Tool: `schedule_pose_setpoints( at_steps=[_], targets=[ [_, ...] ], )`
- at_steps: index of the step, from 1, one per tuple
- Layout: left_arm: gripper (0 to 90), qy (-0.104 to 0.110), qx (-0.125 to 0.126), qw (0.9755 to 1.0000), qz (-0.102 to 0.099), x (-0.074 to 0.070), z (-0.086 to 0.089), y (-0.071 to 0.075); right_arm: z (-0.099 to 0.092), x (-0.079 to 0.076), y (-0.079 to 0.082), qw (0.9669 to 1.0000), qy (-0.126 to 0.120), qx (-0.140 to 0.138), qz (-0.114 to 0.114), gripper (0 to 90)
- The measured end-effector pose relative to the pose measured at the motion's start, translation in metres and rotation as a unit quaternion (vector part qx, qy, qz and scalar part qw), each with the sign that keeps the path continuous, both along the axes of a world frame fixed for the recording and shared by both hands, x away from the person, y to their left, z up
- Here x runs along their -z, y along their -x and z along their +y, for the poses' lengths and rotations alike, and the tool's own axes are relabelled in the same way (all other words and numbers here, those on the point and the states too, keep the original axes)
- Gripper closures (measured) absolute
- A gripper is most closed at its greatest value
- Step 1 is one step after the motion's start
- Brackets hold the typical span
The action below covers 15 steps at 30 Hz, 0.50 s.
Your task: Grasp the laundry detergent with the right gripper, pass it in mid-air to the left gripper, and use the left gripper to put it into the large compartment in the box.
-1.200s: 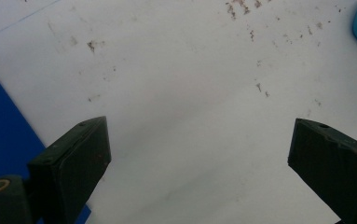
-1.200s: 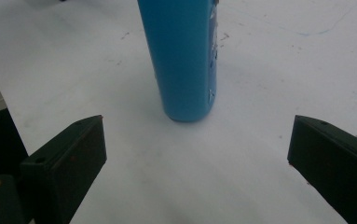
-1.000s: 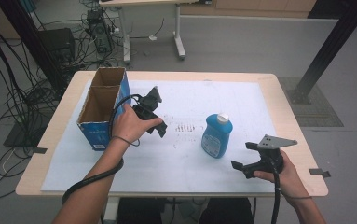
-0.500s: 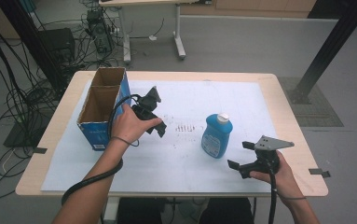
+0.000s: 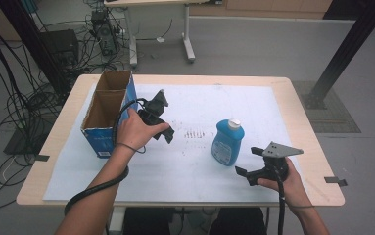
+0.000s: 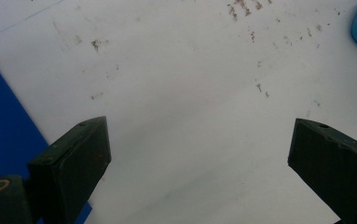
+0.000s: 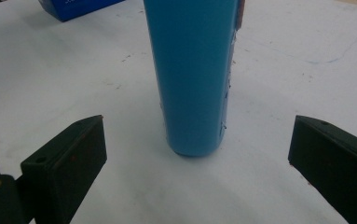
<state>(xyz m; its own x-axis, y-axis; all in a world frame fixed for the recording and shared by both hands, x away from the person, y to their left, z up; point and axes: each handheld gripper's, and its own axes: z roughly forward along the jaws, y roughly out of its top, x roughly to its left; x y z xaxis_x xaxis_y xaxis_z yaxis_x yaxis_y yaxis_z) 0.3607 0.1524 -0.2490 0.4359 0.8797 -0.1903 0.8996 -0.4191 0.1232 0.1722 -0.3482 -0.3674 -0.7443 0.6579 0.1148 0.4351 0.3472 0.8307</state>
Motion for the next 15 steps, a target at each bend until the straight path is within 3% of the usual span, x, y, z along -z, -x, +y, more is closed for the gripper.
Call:
schedule_pose_setpoints(
  at_steps=[15],
  targets=[
    [6.2, -0.001, 0.000, 1.0000, -0.001, -0.0017, 0.0028, 0.0002, 0.0084, 0.0075, -0.0032, 0.9999, -0.009, 0.001, -0.009, 4.0]
  ],
)
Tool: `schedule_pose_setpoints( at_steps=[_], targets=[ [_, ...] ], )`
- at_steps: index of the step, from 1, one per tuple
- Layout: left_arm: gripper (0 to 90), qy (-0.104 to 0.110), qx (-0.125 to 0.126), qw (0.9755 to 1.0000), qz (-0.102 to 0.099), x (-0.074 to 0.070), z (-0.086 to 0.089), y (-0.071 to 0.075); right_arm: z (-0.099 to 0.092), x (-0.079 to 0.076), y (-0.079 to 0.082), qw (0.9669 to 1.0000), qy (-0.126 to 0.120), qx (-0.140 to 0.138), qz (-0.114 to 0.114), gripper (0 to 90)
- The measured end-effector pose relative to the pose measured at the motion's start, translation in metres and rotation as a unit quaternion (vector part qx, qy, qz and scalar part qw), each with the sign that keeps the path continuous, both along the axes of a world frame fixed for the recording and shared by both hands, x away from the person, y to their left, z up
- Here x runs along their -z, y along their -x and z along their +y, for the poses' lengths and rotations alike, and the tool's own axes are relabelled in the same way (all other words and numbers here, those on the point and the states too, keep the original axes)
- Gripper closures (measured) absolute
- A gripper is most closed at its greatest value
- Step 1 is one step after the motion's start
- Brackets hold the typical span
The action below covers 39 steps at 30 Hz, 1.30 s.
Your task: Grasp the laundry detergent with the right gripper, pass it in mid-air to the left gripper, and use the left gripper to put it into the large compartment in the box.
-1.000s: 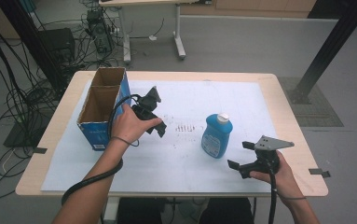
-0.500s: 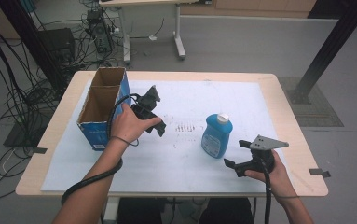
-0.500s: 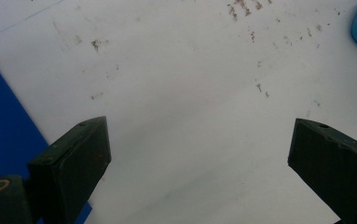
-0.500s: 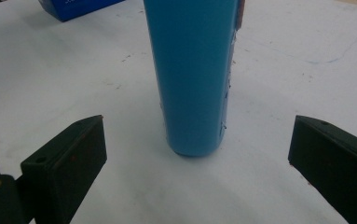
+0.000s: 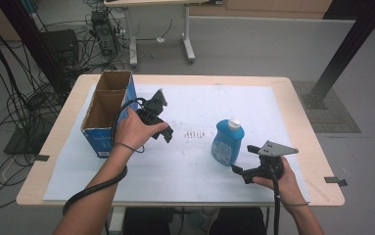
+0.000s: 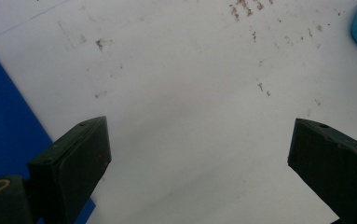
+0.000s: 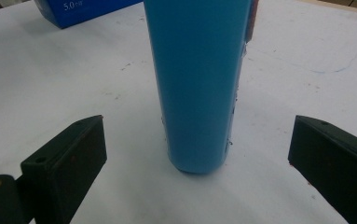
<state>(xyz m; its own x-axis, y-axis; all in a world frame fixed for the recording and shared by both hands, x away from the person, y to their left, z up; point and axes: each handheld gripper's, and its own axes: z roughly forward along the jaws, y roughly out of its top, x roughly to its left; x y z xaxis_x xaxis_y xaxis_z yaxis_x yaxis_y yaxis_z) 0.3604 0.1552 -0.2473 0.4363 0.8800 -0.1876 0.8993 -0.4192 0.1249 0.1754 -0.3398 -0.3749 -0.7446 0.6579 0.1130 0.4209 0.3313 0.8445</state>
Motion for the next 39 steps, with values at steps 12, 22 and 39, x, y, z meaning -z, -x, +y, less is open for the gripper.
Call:
schedule_pose_setpoints(
  at_steps=[12, 22, 39],
  targets=[
    [6.2, 0.002, 0.001, 1.0000, 0.002, 0.001, 0.002, 0.000, 0.009, 0.003, -0.003, 1.0000, 0.004, -0.003, -0.004, 4.0],
    [6.2, 0.006, -0.001, 1.0000, 0.002, 0.004, 0.002, 0.000, 0.015, 0.007, -0.006, 1.0000, 0.003, -0.004, -0.006, 4.0],
    [6.2, 0.006, -0.001, 1.0000, 0.001, 0.004, 0.004, 0.000, 0.024, 0.014, -0.010, 0.9999, -0.007, 0.006, -0.014, 4.1]
  ],
)
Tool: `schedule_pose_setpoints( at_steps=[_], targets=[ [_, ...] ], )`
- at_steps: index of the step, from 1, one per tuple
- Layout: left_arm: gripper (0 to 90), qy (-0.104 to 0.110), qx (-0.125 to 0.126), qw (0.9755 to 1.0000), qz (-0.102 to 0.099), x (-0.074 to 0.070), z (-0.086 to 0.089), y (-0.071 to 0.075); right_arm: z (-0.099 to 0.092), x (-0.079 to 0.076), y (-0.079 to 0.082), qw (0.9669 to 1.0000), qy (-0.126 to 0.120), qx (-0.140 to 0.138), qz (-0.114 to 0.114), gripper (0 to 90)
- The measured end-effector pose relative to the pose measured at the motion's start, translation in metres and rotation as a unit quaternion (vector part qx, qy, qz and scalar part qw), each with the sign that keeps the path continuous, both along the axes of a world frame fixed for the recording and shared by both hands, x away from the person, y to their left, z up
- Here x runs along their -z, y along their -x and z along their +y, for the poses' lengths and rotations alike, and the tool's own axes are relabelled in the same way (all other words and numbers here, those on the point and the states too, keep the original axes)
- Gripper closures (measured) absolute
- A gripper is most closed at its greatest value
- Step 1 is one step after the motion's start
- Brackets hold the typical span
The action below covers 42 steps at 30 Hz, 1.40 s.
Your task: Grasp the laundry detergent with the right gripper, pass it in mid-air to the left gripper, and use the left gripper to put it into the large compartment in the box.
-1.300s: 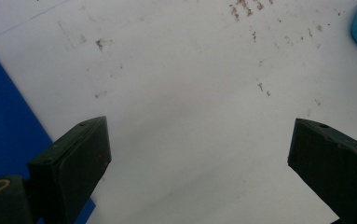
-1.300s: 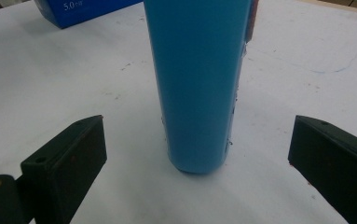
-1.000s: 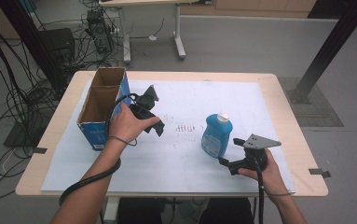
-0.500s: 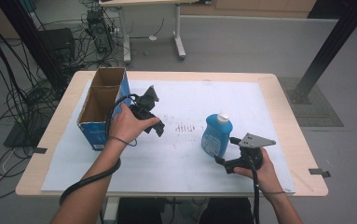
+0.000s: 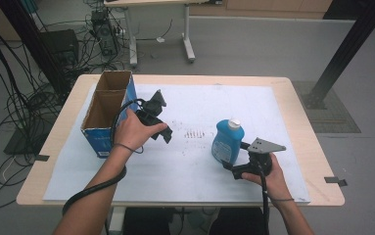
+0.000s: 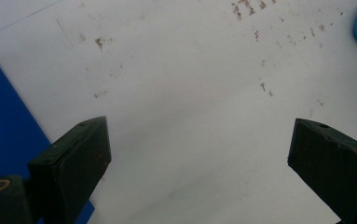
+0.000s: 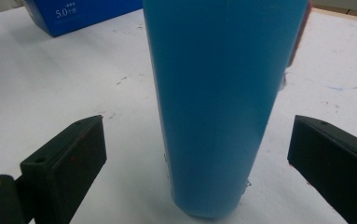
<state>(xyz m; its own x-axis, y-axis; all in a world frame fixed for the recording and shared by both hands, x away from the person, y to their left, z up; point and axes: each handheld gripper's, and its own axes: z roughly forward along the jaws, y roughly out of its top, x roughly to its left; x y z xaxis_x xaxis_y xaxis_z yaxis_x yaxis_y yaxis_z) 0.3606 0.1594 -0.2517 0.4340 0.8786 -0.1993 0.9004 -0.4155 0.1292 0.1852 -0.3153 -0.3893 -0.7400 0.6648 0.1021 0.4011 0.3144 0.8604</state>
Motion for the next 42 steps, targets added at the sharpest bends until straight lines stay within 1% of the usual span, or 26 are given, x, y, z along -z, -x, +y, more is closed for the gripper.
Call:
schedule_pose_setpoints(
  at_steps=[5, 17, 23, 27, 32, 42],
  targets=[
    [6.2, 0.000, 0.000, 1.0000, 0.001, -0.001, 0.001, -0.001, 0.003, 0.002, -0.002, 1.0000, -0.003, 0.002, -0.002, 4.1],
    [6.3, 0.002, -0.002, 1.0000, 0.001, 0.003, 0.002, -0.001, 0.006, 0.009, -0.005, 0.9999, -0.010, 0.008, -0.003, 4.4],
    [6.3, 0.002, -0.001, 1.0000, 0.002, 0.002, 0.002, -0.002, 0.009, 0.011, -0.006, 0.9999, -0.011, 0.009, -0.004, 4.4],
    [6.3, 0.004, 0.000, 1.0000, -0.001, 0.002, 0.003, -0.001, 0.009, 0.013, -0.007, 0.9999, -0.012, 0.012, -0.004, 4.4],
    [6.3, 0.003, -0.001, 1.0000, 0.000, 0.002, 0.002, -0.001, 0.009, 0.016, -0.008, 0.9998, -0.017, 0.012, -0.001, 4.3],
    [6.2, 0.003, -0.003, 1.0000, 0.001, 0.003, 0.001, -0.003, 0.008, 0.018, -0.008, 0.9997, -0.022, 0.010, -0.001, 4.4]
  ],
)
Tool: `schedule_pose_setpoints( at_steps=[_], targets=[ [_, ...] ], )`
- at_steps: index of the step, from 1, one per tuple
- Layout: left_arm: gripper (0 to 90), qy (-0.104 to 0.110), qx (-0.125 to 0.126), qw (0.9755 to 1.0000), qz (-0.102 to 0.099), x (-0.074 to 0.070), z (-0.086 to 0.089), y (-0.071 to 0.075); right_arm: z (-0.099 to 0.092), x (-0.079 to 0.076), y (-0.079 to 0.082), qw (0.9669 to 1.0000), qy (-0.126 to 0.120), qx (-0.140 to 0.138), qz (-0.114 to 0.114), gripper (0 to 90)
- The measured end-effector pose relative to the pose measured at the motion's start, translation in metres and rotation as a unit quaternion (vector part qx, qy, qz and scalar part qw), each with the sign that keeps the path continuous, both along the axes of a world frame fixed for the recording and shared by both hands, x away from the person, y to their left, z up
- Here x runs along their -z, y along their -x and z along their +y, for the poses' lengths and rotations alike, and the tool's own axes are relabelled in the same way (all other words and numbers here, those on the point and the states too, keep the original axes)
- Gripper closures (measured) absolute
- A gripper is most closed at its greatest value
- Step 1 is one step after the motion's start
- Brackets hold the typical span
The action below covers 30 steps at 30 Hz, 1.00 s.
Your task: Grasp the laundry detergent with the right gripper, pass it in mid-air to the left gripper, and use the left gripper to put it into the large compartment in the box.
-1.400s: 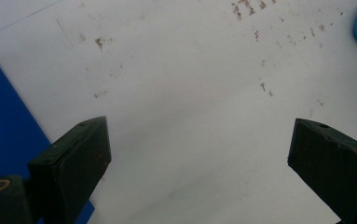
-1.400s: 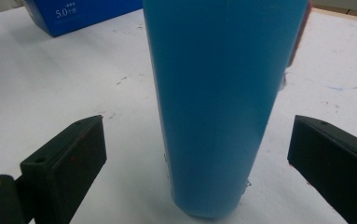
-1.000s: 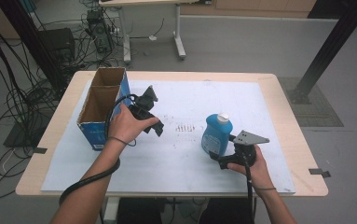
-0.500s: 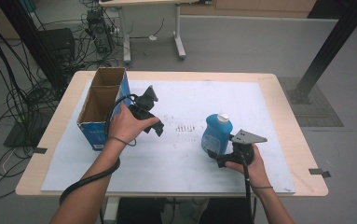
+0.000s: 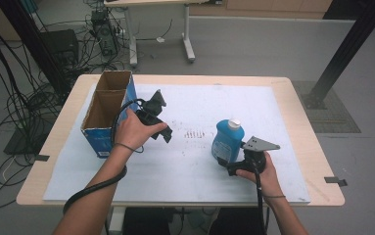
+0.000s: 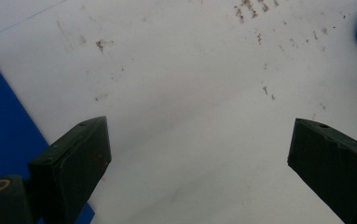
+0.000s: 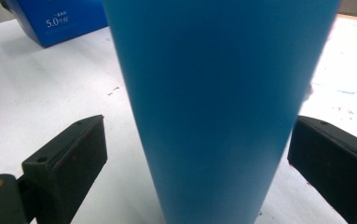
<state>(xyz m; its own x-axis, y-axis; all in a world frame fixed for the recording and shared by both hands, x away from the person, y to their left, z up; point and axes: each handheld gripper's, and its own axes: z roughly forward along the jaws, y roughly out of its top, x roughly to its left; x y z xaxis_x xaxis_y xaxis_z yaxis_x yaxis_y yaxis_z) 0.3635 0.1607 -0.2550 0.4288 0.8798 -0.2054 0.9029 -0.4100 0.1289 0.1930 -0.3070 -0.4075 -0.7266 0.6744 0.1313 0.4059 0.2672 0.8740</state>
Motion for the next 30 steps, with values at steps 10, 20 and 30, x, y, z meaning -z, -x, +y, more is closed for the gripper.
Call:
schedule_pose_setpoints(
  at_steps=[10, 20, 30],
  targets=[
    [6.2, 0.003, 0.002, 1.0000, 0.001, 0.0009, -0.0014, -0.0003, -0.0004, -0.0004, 0.0001, 1.0000, -0.003, 0.000, -0.001, 4.4],
    [6.2, 0.003, 0.005, 1.0000, 0.002, 0.0022, -0.0015, -0.0009, 0.0002, -0.0008, 0.0000, 1.0000, -0.003, -0.002, 0.000, 4.4],
    [6.2, 0.002, 0.003, 1.0000, 0.000, 0.0007, -0.0025, -0.0004, -0.0009, -0.0011, 0.0001, 1.0000, -0.001, -0.002, -0.003, 4.4]
  ],
)
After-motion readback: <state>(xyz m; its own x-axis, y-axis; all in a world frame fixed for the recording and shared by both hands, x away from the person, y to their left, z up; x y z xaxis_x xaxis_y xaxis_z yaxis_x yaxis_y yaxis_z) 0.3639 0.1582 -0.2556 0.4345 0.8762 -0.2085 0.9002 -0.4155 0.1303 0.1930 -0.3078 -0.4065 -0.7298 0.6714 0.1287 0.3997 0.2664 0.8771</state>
